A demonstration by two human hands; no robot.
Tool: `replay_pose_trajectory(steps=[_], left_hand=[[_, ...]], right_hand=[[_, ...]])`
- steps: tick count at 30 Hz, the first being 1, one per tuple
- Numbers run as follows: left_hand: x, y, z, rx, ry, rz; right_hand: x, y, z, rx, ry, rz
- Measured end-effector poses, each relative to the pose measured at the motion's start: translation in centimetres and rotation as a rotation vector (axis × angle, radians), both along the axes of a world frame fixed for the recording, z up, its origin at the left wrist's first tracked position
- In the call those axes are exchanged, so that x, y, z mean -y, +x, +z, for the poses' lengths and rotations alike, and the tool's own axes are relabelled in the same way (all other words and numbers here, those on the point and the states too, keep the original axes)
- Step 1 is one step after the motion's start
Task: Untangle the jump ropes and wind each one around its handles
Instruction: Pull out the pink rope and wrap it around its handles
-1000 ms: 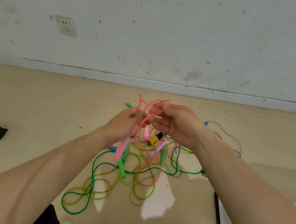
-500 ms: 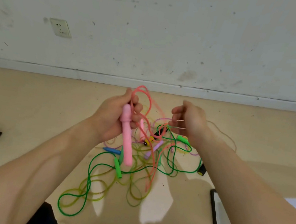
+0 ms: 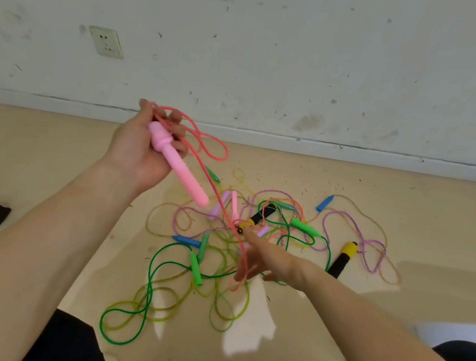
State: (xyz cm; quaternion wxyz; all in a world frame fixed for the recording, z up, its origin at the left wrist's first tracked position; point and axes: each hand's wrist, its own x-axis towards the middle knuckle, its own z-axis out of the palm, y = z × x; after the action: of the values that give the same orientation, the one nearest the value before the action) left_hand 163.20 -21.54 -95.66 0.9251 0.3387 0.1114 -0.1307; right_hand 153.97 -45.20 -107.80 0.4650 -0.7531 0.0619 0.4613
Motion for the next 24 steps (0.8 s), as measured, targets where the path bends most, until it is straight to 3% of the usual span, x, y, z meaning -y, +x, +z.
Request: replay_pose_trajectory(steps=[3, 6, 9, 12, 17, 24], left_hand=[[-0.9, 0.7, -1.0, -0.037, 0.12, 0.095], [-0.7, 0.7, -2.2, -0.003, 0.501, 0.124], [0.0, 0.3, -3.9, 0.09, 0.916, 0.015], [1.4, -0.9, -5.3, 0.187, 1.129, -0.191], [4.5, -3.3, -6.8, 0.287, 1.145, -0.416], [6.6, -4.0, -5.7, 0.266, 0.936, -0.094]], right_hand=[[1.0, 0.1, -0.5, 0.086, -0.138, 0.128], [1.4, 0.7, -0.4, 0.258, -0.198, 0.133], [0.8, 1.4, 1.7, 0.237, 0.044, -0.151], [0.4, 2.7, 4.8, 0.236, 0.362, -0.409], [1.3, 4.1, 9.2, 0.156, 0.786, -0.774], [1.6, 3.8, 12.2, 0.091, 1.003, -0.761]])
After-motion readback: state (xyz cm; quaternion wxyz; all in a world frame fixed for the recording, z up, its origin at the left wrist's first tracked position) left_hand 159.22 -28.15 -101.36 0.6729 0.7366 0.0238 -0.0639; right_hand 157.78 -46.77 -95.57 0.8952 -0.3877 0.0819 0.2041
